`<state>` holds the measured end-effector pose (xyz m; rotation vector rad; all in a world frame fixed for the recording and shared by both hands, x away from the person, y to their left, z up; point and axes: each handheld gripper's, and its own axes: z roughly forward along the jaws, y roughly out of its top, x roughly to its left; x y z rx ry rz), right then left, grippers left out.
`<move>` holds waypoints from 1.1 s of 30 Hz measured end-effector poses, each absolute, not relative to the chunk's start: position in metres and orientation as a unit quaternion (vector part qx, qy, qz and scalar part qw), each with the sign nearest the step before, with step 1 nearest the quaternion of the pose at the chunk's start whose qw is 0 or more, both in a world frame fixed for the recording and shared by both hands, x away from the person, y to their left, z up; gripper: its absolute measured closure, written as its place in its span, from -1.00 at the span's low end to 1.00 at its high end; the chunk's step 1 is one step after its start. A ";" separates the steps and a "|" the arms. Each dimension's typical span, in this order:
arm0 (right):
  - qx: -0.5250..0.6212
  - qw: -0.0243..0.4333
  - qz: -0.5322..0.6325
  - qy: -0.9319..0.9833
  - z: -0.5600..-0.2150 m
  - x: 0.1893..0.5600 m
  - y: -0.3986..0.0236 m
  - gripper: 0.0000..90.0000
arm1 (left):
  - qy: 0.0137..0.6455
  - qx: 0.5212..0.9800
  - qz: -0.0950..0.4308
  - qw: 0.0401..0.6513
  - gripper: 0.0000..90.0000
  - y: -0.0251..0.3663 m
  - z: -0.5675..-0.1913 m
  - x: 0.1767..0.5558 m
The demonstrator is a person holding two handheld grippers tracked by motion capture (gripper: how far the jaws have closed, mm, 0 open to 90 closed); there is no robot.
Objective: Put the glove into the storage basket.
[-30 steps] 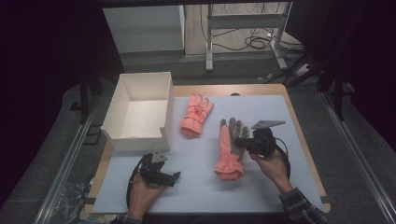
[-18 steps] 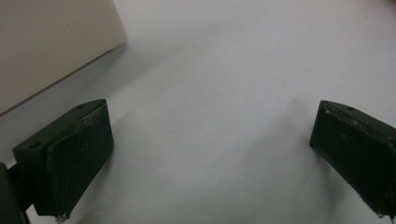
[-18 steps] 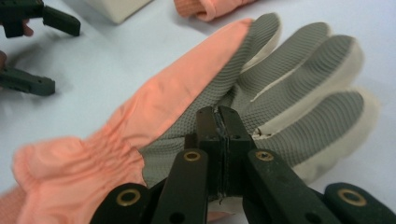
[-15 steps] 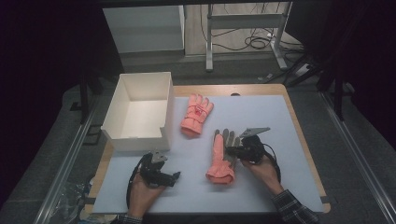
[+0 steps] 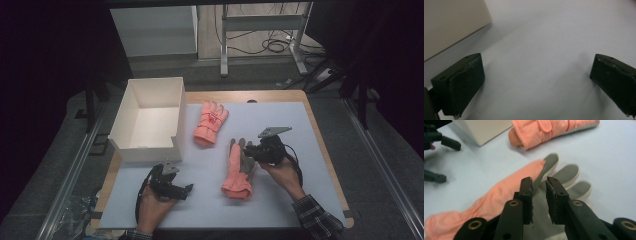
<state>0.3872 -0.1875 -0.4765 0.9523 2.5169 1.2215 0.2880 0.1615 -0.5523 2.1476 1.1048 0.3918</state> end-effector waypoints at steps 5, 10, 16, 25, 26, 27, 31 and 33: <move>0.315 0.102 0.410 0.850 -0.466 0.399 -0.175 0.52 | 0.424 0.825 0.151 0.341 -1.00 0.162 -0.552 0.288; 0.314 0.107 0.412 0.849 -0.459 0.416 -0.157 0.41 | 0.424 0.826 0.150 0.340 -1.00 0.162 -0.552 0.288; 0.314 0.110 0.401 0.854 -0.458 0.434 -0.139 0.37 | 0.424 0.825 0.151 0.341 -1.00 0.162 -0.552 0.288; 0.316 0.109 0.402 0.853 -0.458 0.459 -0.116 0.30 | 0.423 0.826 0.152 0.341 -1.00 0.162 -0.553 0.288; 0.317 0.109 0.401 0.852 -0.459 0.462 -0.113 0.30 | 0.423 0.826 0.151 0.340 -1.00 0.162 -0.552 0.288; 0.317 0.109 0.401 0.852 -0.459 0.465 -0.110 0.30 | 0.423 0.827 0.151 0.339 -1.00 0.162 -0.552 0.288; 0.315 0.105 0.401 0.854 -0.462 0.479 -0.100 0.32 | 0.423 0.826 0.151 0.340 -1.00 0.162 -0.552 0.288; 0.314 0.105 0.400 0.855 -0.464 0.485 -0.095 0.36 | 0.424 0.825 0.151 0.340 -1.00 0.162 -0.552 0.288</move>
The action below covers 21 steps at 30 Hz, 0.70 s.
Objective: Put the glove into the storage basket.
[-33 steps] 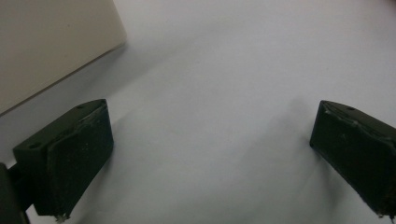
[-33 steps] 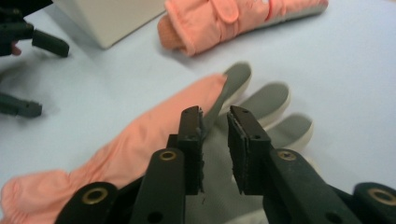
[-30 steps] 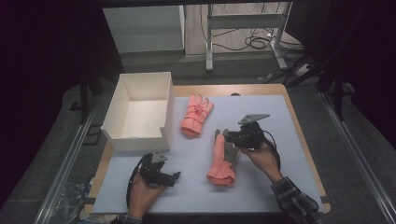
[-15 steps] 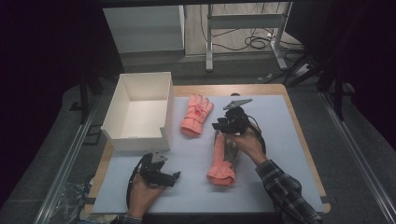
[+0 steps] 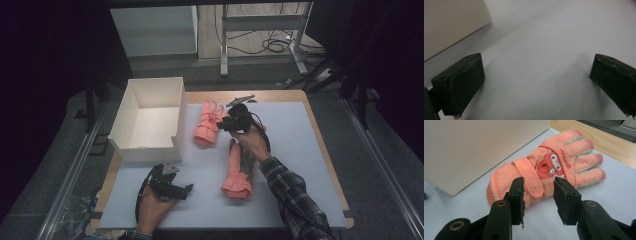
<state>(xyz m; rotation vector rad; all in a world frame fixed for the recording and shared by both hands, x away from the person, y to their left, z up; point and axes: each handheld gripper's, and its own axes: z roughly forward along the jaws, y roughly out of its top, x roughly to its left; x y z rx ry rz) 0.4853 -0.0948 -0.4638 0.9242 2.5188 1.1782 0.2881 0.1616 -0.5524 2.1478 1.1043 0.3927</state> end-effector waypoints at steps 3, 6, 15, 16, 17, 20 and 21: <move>0.313 0.101 0.401 0.855 -0.466 0.495 -0.088 0.44 | 0.426 0.824 0.150 0.342 -1.00 0.161 -0.552 0.288; 0.312 0.099 0.393 0.860 -0.469 0.508 -0.077 0.48 | 0.426 0.825 0.150 0.341 -1.00 0.161 -0.552 0.288; 0.321 0.106 0.370 0.866 -0.480 0.531 -0.057 0.42 | 0.426 0.824 0.149 0.342 -1.00 0.161 -0.552 0.288; 0.321 0.106 0.370 0.866 -0.480 0.531 -0.057 0.42 | 0.426 0.824 0.149 0.342 -1.00 0.161 -0.552 0.288; 0.322 0.105 0.367 0.866 -0.482 0.533 -0.056 0.38 | 0.426 0.825 0.149 0.341 -1.00 0.161 -0.552 0.288; 0.326 0.101 0.361 0.868 -0.486 0.538 -0.052 0.31 | 0.425 0.825 0.150 0.341 -1.00 0.161 -0.552 0.288; 0.327 0.098 0.360 0.868 -0.490 0.539 -0.049 0.30 | 0.426 0.825 0.150 0.341 -1.00 0.161 -0.552 0.288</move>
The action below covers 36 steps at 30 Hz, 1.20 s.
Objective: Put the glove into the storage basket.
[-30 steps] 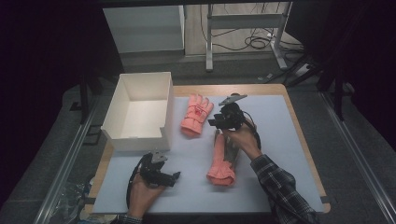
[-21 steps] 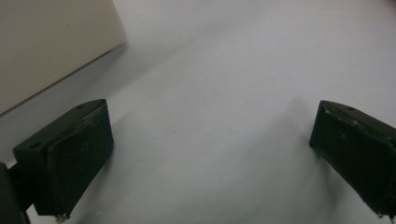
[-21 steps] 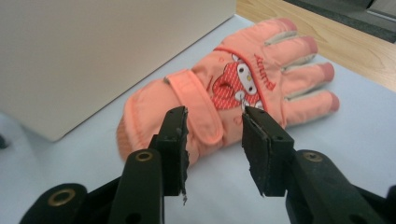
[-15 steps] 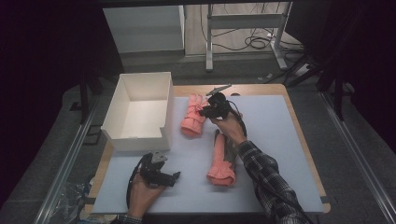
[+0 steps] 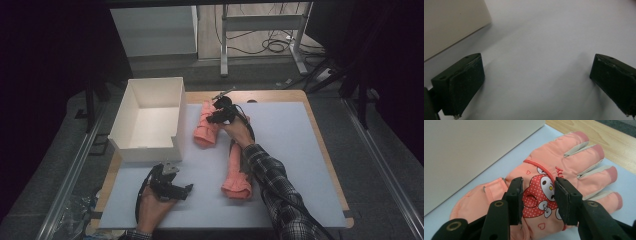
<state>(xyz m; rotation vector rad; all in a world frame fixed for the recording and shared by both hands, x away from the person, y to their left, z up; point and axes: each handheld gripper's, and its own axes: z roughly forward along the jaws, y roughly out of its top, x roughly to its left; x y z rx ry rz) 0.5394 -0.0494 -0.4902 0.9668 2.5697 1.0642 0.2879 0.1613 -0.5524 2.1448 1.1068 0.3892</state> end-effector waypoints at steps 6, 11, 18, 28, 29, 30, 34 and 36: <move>0.330 0.094 0.341 0.875 -0.499 0.543 -0.044 0.45 | 0.426 0.825 0.150 0.342 -1.00 0.161 -0.552 0.288; 0.333 0.092 0.332 0.878 -0.502 0.543 -0.042 0.89 | 0.425 0.825 0.150 0.341 -1.00 0.161 -0.552 0.288; 0.330 0.106 0.336 0.876 -0.493 0.538 -0.046 0.99 | 0.425 0.825 0.150 0.341 -1.00 0.161 -0.552 0.288; 0.321 0.101 0.357 0.871 -0.474 0.526 -0.055 0.99 | 0.425 0.825 0.150 0.341 -1.00 0.161 -0.552 0.288; 0.319 0.101 0.359 0.871 -0.471 0.524 -0.055 0.99 | 0.426 0.825 0.150 0.341 -1.00 0.161 -0.552 0.288; 0.316 0.100 0.362 0.871 -0.466 0.519 -0.056 0.99 | 0.425 0.825 0.150 0.341 -1.00 0.161 -0.552 0.288; 0.308 0.095 0.369 0.872 -0.458 0.513 -0.056 0.99 | 0.425 0.825 0.150 0.341 -1.00 0.161 -0.552 0.288; 0.299 0.095 0.376 0.872 -0.449 0.505 -0.057 0.99 | 0.424 0.825 0.151 0.341 -1.00 0.161 -0.552 0.288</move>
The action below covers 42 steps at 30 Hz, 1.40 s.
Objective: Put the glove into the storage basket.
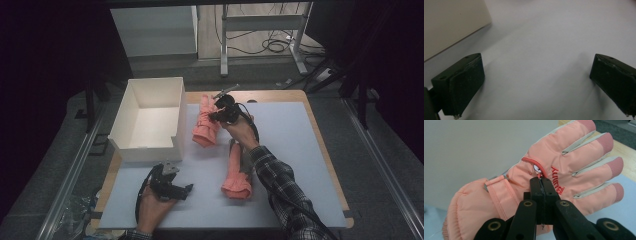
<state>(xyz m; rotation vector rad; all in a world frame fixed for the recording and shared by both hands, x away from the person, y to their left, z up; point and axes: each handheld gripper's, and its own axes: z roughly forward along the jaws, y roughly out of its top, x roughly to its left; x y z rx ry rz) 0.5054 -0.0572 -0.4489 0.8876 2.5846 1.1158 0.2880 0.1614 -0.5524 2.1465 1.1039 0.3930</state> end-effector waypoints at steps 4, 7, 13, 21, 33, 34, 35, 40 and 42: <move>0.290 0.095 0.384 0.871 -0.436 0.495 -0.061 0.99 | 0.424 0.826 0.151 0.340 -1.00 0.162 -0.552 0.288; 0.288 0.095 0.388 0.870 -0.430 0.490 -0.064 0.99 | 0.423 0.826 0.151 0.341 -1.00 0.162 -0.552 0.288; 0.282 0.099 0.398 0.867 -0.416 0.470 -0.078 0.99 | 0.423 0.826 0.151 0.341 -1.00 0.162 -0.552 0.288; 0.279 0.107 0.405 0.864 -0.401 0.448 -0.096 0.99 | 0.423 0.826 0.151 0.340 -1.00 0.162 -0.552 0.288; 0.278 0.121 0.394 0.868 -0.391 0.402 -0.128 0.99 | 0.424 0.825 0.152 0.342 -1.00 0.161 -0.552 0.288; 0.278 0.122 0.392 0.868 -0.391 0.398 -0.130 0.99 | 0.424 0.825 0.152 0.341 -1.00 0.161 -0.552 0.288; 0.277 0.122 0.391 0.869 -0.391 0.393 -0.133 0.99 | 0.424 0.825 0.152 0.341 -1.00 0.161 -0.552 0.288; 0.276 0.118 0.383 0.873 -0.395 0.373 -0.147 0.99 | 0.424 0.825 0.152 0.341 -1.00 0.161 -0.552 0.288; 0.277 0.117 0.379 0.875 -0.399 0.367 -0.152 0.99 | 0.424 0.825 0.152 0.342 -1.00 0.161 -0.552 0.288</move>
